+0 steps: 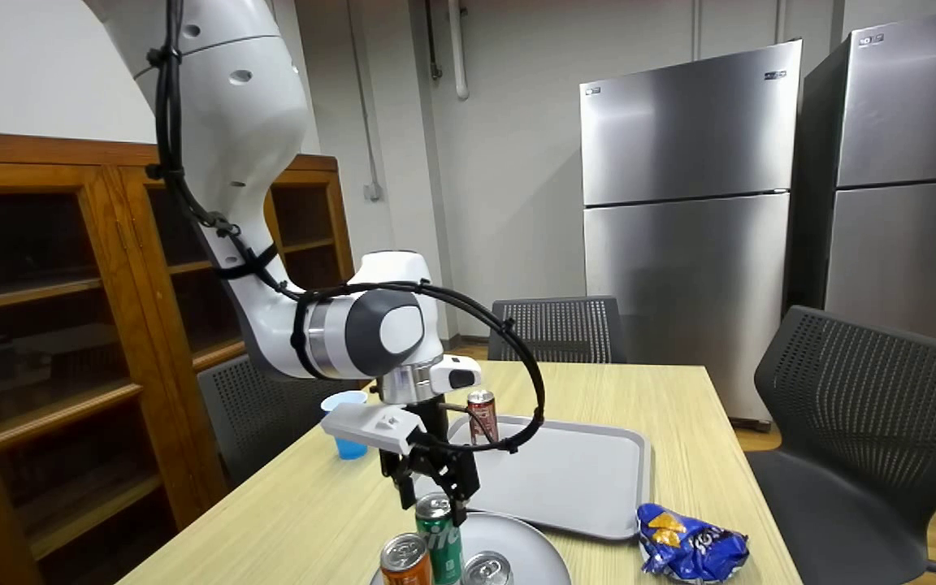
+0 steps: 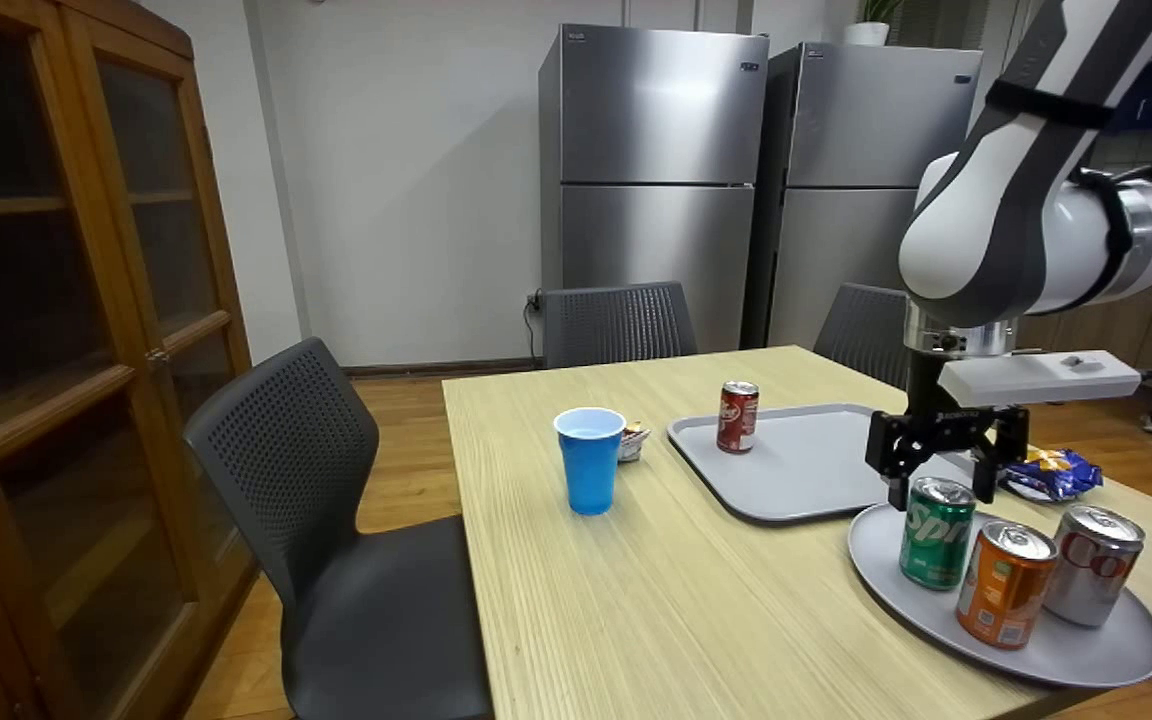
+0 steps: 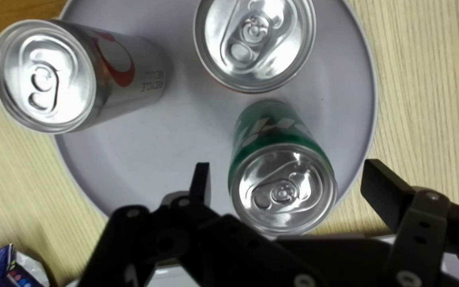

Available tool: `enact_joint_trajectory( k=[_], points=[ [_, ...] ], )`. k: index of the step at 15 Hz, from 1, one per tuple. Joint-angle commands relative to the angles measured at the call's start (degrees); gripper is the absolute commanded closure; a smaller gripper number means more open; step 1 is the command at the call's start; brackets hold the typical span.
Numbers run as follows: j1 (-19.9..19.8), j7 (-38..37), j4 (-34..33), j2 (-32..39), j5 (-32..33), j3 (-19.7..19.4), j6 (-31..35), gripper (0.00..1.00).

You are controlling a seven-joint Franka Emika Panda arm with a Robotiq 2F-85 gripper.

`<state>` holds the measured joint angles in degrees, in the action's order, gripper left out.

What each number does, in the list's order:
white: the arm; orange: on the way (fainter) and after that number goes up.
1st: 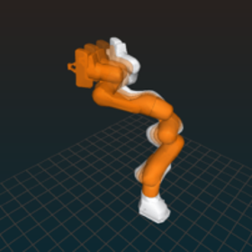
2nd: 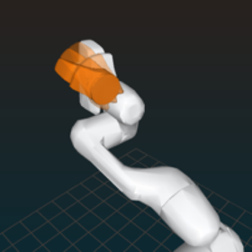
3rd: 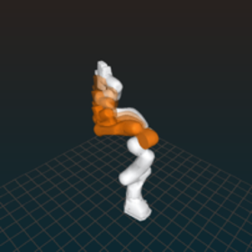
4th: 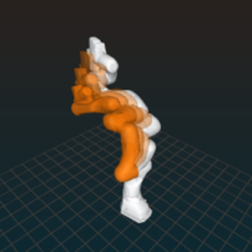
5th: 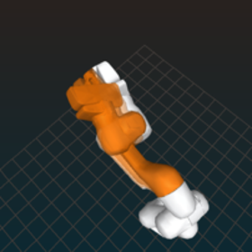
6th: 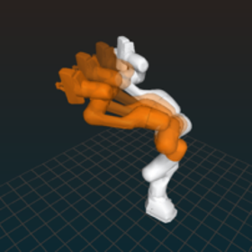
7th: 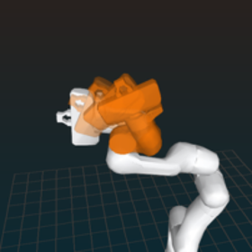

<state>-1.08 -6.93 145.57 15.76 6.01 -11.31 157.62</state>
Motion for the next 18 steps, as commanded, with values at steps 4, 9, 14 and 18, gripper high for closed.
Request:
enact_joint_trajectory(
  k=[4,9,14,18],
  points=[
    [-0.54,-0.64,-0.46,-0.94,0.68,0.05,-0.68,0.59],
    [0.17,-1.16,-0.67,-2.60,2.59,-1.02,-1.17,0.62],
    [0.19,-1.34,-2.86,-3.74,5.71,-1.85,-0.94,0.62],
    [-0.88,-0.05,-6.12,-2.65,4.51,-0.96,-0.88,0.62]
  ],
)
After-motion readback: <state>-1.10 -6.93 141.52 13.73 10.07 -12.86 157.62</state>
